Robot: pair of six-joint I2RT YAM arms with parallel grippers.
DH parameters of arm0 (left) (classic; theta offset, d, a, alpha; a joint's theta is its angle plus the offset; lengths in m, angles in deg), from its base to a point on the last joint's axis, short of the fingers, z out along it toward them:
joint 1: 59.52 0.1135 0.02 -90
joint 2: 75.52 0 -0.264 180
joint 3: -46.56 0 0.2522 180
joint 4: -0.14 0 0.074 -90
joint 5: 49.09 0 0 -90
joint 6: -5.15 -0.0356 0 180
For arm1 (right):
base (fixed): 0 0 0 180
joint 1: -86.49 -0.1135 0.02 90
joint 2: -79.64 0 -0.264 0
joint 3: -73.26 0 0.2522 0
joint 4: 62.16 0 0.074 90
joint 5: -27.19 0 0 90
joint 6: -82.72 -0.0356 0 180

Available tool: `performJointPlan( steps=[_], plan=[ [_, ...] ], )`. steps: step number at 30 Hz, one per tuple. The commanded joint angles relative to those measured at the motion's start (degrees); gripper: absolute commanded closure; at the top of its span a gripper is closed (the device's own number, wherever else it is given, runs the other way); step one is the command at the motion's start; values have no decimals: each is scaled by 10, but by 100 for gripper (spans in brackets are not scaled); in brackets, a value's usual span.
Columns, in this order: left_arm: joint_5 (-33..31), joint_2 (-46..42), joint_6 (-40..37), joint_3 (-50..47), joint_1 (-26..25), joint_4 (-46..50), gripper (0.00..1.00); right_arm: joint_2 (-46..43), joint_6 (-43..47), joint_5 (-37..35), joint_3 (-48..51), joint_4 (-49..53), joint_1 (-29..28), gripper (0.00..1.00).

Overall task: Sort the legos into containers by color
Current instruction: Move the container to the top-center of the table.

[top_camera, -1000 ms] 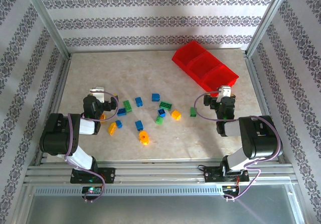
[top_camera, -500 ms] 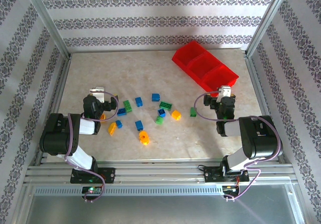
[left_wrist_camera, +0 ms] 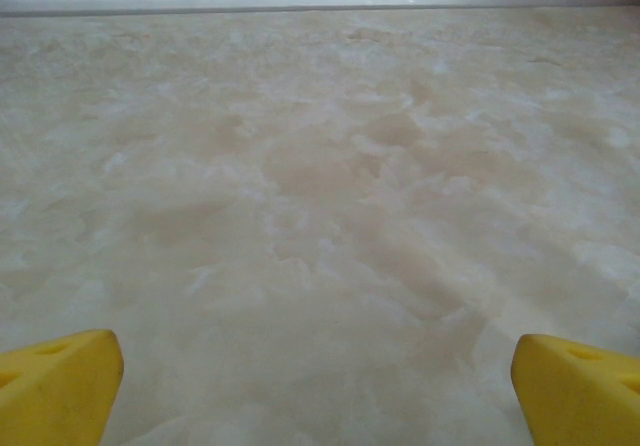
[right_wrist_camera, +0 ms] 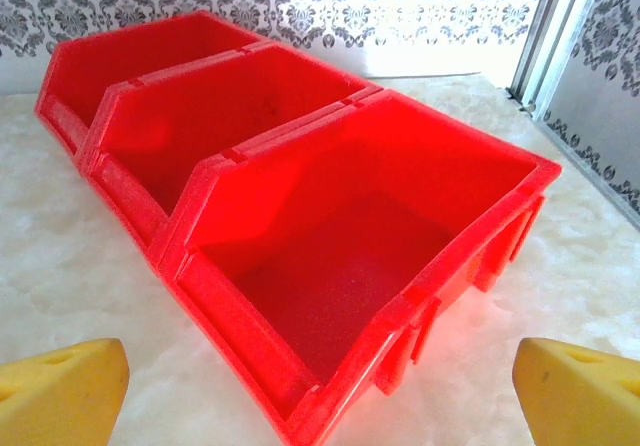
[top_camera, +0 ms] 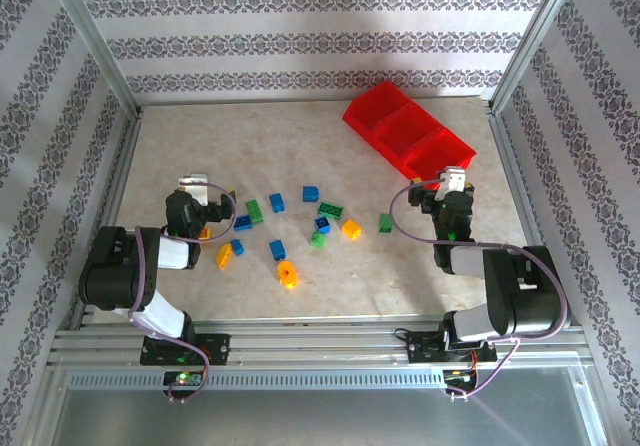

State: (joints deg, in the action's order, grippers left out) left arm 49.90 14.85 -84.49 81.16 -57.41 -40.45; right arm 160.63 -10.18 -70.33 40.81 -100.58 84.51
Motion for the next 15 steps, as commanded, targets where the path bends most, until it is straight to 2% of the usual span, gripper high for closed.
performJointPlan(
  steps=[1, 7, 12, 15],
  plan=[
    [-10, -52, 3, -5, 5, 16, 0, -32, -18, -34, -6, 48, 7, 2],
    [-69, -141, 23, -20, 5, 65, 0, -88, -101, -80, -59, 217, 10, 2],
    [-101, -203, 29, -21, 5, 138, 0, -108, -135, -102, -126, 360, 3, 9],
    [-125, -228, 34, -37, 5, 137, 0, -106, -176, -109, -169, 425, 4, 14]
  ],
)
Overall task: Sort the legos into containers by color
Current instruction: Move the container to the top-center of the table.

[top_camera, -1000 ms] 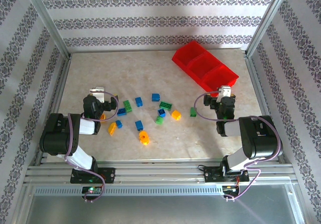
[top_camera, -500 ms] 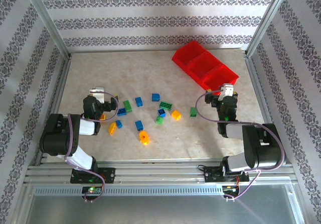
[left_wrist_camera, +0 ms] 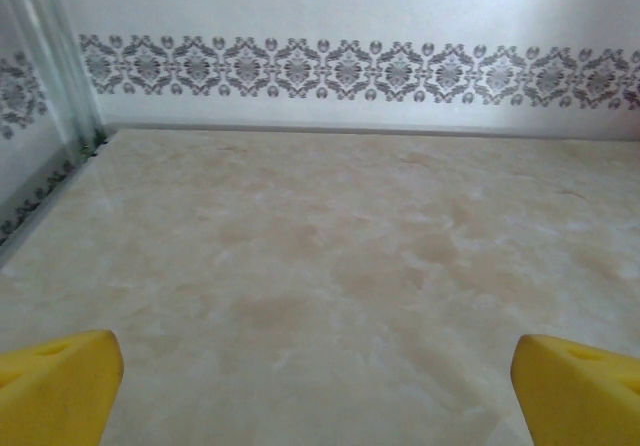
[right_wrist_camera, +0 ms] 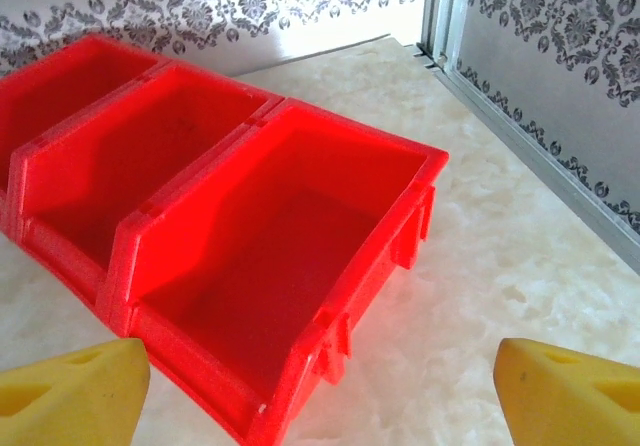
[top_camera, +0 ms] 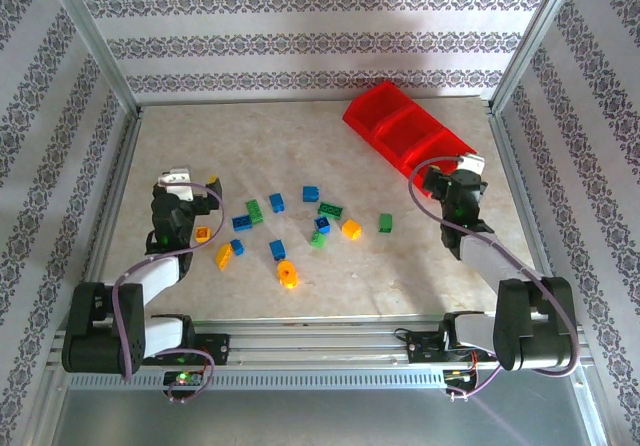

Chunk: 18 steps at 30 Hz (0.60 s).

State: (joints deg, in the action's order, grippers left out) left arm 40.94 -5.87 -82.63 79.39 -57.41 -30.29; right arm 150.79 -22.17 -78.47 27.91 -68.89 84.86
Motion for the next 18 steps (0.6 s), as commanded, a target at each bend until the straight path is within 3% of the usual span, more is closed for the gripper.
performJointPlan(
  steps=[1, 7, 18],
  plan=[
    [-40, -29, 16, -26, 5, 30, 0, -3, -76, -37, -54, 131, 0, 15],
    [-52, -57, 9, -49, 5, 12, 0, 69, -159, -27, -146, 224, 13, 26],
    [-25, -36, 7, -34, 5, 18, 0, 189, -210, -26, -231, 266, 33, 27]
  ],
)
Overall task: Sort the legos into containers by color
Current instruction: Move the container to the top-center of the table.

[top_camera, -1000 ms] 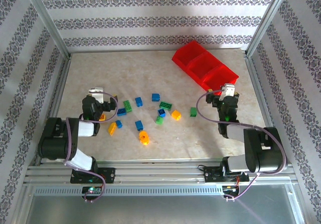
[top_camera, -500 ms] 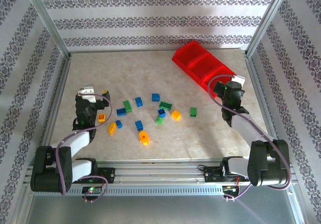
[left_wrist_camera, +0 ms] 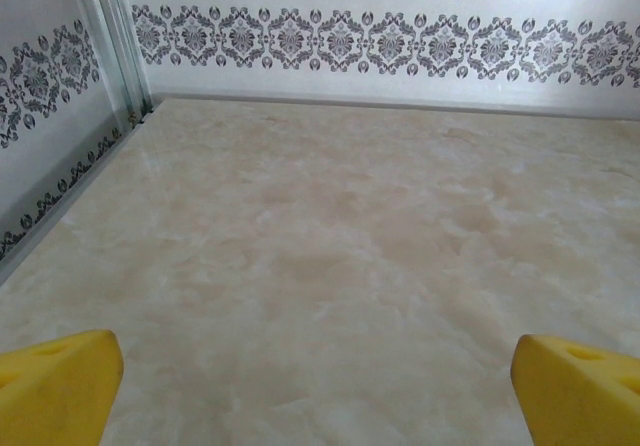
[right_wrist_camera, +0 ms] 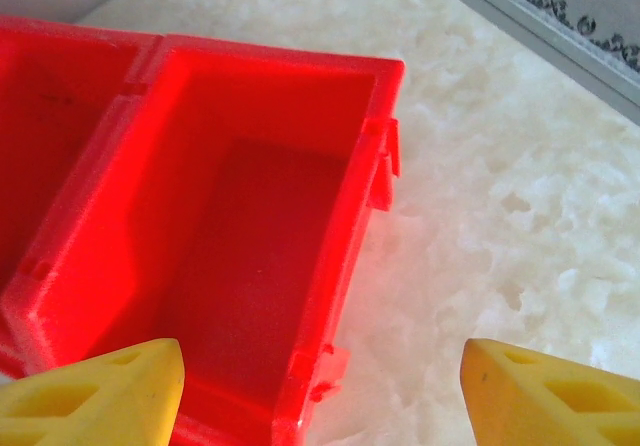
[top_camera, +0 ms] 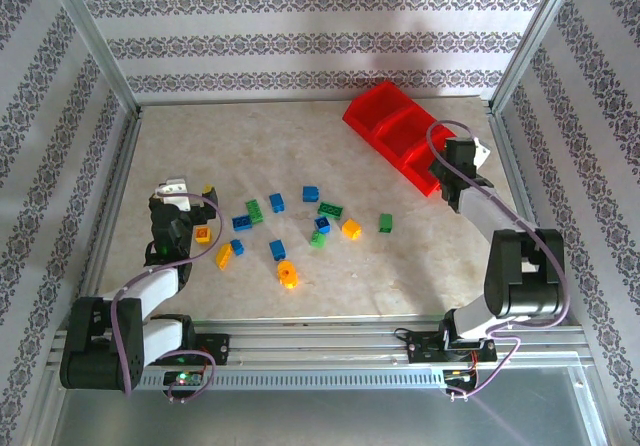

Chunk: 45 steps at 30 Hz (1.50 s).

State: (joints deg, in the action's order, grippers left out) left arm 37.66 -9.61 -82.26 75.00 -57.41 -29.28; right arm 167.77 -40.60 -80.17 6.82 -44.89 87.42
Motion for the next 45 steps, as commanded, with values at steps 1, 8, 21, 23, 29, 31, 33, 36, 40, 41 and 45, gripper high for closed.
performJointPlan(
  steps=[1, 8, 21, 23, 29, 31, 33, 36, 40, 41, 45],
  plan=[
    [7, 2, 4, 10, 5, 8, 0, 26, -27, -8, -24, 27, 8, 27],
    [11, 10, 2, 13, 5, 6, 0, 82, -24, 29, -55, 33, 16, 34],
    [22, 13, 5, 18, 5, 12, 0, 119, -23, 74, -92, 63, 21, 59],
    [21, 12, 5, 18, 5, 11, 0, 122, -22, 77, -97, 69, 21, 63],
    [18, 13, 4, 18, 5, 10, 0, 134, -6, 99, -111, 95, 21, 77],
    [16, 12, 4, 18, 5, 10, 0, 133, 2, 107, -114, 102, 21, 82],
    [16, 12, 4, 17, 5, 10, 0, 132, 8, 110, -114, 105, 20, 86],
    [15, 12, 3, 17, 5, 10, 0, 128, 13, 115, -109, 106, 20, 89],
    [15, 10, 3, 17, 5, 11, 0, 120, 15, 126, -99, 104, 16, 89],
    [15, 10, 4, 16, 6, 11, 0, 120, 17, 129, -98, 102, 15, 89],
    [15, 8, 4, 15, 5, 11, 0, 124, 39, 136, -106, 101, -3, 89]
  ],
)
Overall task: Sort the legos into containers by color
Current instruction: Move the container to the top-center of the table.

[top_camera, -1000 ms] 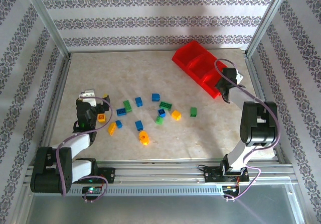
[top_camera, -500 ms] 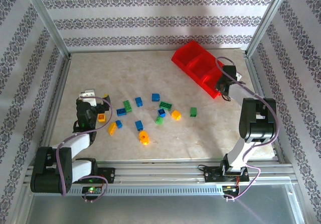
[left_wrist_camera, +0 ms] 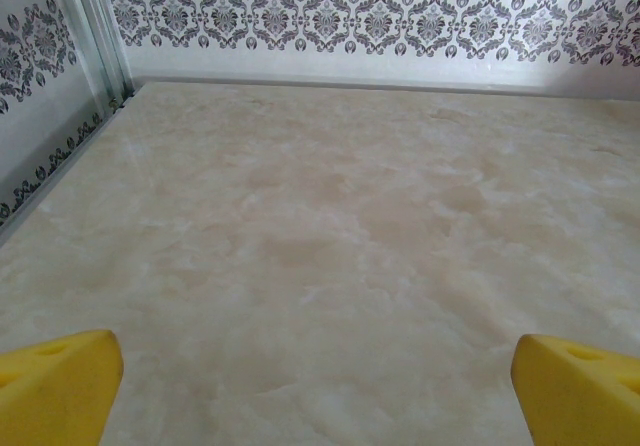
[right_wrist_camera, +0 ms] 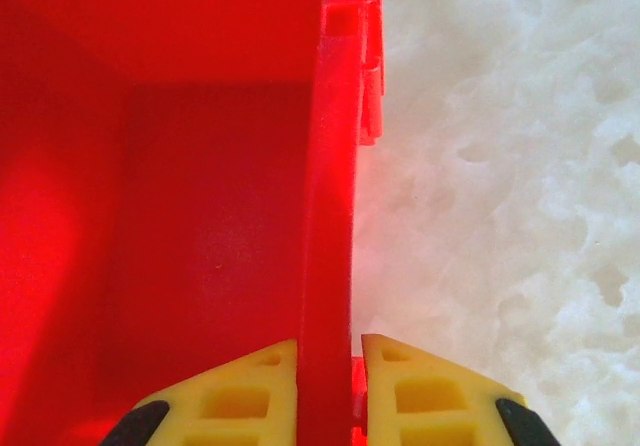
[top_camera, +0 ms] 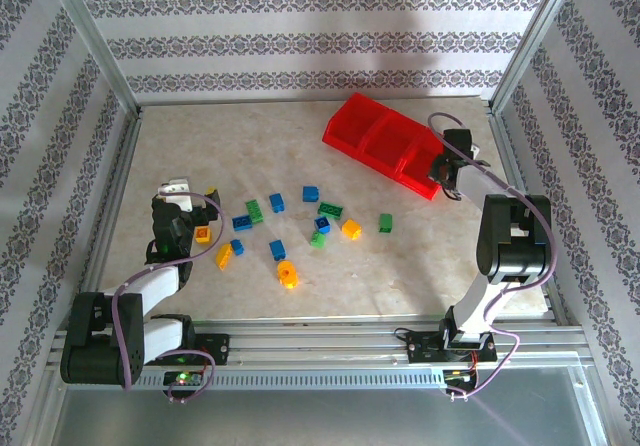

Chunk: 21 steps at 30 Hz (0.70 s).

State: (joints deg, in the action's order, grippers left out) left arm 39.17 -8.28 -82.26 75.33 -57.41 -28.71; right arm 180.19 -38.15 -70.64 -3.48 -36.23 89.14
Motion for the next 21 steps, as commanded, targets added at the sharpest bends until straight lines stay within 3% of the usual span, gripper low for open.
performJointPlan(
  steps=[1, 13, 21],
  plan=[
    [0, -6, 4, 12, 5, 5, 0, 2, 20, 41, -7, 16, -25, 89],
    [-2, -10, 4, 10, 5, 3, 0, 65, 97, 40, -104, 67, -109, 86],
    [-3, -14, 3, 8, 5, 2, 0, 93, 133, 59, -140, 81, -131, 85]
  ],
)
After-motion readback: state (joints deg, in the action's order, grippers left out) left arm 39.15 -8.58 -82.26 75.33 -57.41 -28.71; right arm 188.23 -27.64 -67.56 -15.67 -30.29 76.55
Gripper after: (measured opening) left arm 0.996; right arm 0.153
